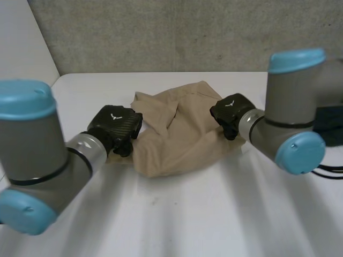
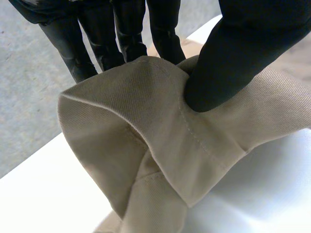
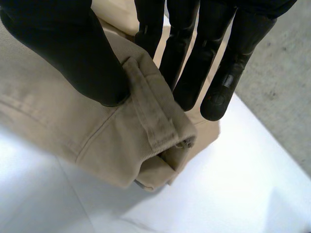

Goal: Fold the laundry.

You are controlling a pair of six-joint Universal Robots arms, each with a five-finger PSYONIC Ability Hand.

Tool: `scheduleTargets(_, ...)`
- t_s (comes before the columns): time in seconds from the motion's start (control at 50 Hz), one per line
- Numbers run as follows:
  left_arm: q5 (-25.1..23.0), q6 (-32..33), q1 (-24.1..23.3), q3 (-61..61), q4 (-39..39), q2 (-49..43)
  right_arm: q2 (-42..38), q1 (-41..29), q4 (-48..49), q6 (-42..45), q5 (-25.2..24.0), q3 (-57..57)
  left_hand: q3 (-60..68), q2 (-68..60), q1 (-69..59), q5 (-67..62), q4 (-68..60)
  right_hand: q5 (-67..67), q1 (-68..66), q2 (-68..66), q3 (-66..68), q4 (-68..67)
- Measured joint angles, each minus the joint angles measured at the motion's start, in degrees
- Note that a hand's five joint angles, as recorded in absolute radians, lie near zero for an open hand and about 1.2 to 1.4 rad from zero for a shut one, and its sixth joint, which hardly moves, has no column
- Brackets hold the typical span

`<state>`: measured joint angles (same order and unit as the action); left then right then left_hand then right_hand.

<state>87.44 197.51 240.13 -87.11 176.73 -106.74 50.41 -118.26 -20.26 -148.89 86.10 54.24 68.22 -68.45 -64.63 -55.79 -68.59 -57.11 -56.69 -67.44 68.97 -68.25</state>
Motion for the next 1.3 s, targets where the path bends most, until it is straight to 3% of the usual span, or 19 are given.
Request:
scheduleTargets(0.22, -5.3, -0.9, 0.5, 0.5, -14.1, 8.2, 9.7, 0.0, -14.2, 8.1, -1.1, 1.0, 0.1, -0.1, 0.0, 0.0, -0.2, 0.0, -0.1, 0.0, 0.0, 0.0)
scheduleTargets(0.26, -6.2, -0.5, 0.7, 0.3, -16.8, 9.3, 12.7, 0.1, -18.2, 10.0, -3.4, 2.5, 0.1, -0.1, 0.0, 0.0, -0.2, 0.0, -0.1, 0.0, 0.0, 0.0)
scheduleTargets(0.4, -6.1, 0.8, 1.3, 1.6, -13.0, 1.3, 9.1, -0.5, -15.8, 10.5, -6.9, 3.5, 0.1, -0.1, 0.0, 0.0, -0.2, 0.0, -0.1, 0.0, 0.0, 0.0)
scheduleTargets(0.48, -5.3, 1.5, 1.9, 4.6, -8.6, -6.4, 2.7, -1.2, -10.8, 8.3, -5.6, 1.1, -1.1, 1.2, 0.2, 0.3, 1.3, 0.0, -0.1, 0.0, 0.0, 0.0)
scheduleTargets(0.52, -4.7, 1.7, 2.3, 6.0, -6.9, -9.2, 0.0, -1.6, -8.2, 6.9, -4.7, -0.1, -7.2, 8.2, 5.0, 4.9, 7.5, 0.0, 0.0, 0.0, -0.2, 0.1)
scheduleTargets(0.56, -3.8, 1.8, 2.7, 7.5, -5.0, -11.8, -2.5, -2.0, -5.6, 5.6, -3.6, -1.3, -7.2, 8.2, 5.0, 4.9, 7.5, 4.0, 3.6, 5.2, -5.1, 4.8)
scheduleTargets(0.58, -2.6, 1.8, 3.1, 8.8, -3.3, -13.8, -4.9, -2.4, -2.5, 4.2, -2.3, -2.4, -24.6, 25.2, 23.0, 22.3, 25.3, 17.2, 16.0, 19.9, -21.1, 19.3)
scheduleTargets(0.6, -2.0, 1.8, 3.3, 9.2, -2.5, -14.4, -5.6, -2.6, -1.3, 3.7, -1.7, -2.8, -28.6, 29.9, 26.9, 26.3, 29.3, 22.4, 21.3, 25.6, -25.5, 24.7)
scheduleTargets(0.64, -0.5, 1.8, 3.4, 10.0, -0.7, -15.4, -6.9, -2.9, 1.9, 2.4, 0.0, -3.4, -41.1, 42.1, 39.9, 39.1, 42.0, 43.5, 40.0, 46.9, -47.7, 45.7)
scheduleTargets(0.68, 0.5, 1.7, 3.2, 10.0, 0.2, -15.3, -6.8, -3.0, 3.7, 1.7, 1.0, -3.5, -44.0, 44.6, 42.6, 42.2, 45.0, 45.2, 41.1, 47.7, -48.5, 47.5)
scheduleTargets(0.7, 0.8, 1.7, 3.2, 10.0, 0.5, -15.1, -6.6, -3.0, 4.4, 1.4, 1.4, -3.5, -44.0, 44.6, 42.6, 42.2, 45.0, 51.8, 44.6, 53.7, -55.1, 53.8)
scheduleTargets(0.84, 3.5, 1.3, 1.7, 4.2, 2.4, -4.6, 4.1, -0.8, 8.2, -4.5, 2.1, 1.3, -46.7, 47.1, 43.4, 45.3, 47.7, 53.3, 44.9, 54.8, -56.6, 54.5)
scheduleTargets(1.02, 3.4, 1.2, -0.5, -9.3, 3.1, 10.9, 18.6, 4.5, 4.4, -5.2, -6.8, 14.9, -44.4, 44.7, 41.1, 41.7, 44.8, 52.4, 44.1, 53.3, -54.6, 53.8)
scheduleTargets(1.14, 3.5, 1.0, -2.5, -15.4, 2.8, 12.6, 24.3, 8.0, 1.1, -0.5, -10.7, 26.9, -34.8, 35.0, 30.1, 32.2, 34.9, 37.2, 29.9, 36.1, -38.0, 37.4)
scheduleTargets(1.3, 3.6, 0.5, -4.8, -19.5, 2.7, 6.9, 30.8, 13.3, 0.3, 7.5, -12.9, 42.9, -27.4, 27.6, 23.5, 25.4, 27.7, 33.0, 26.4, 32.1, -33.4, 32.7)
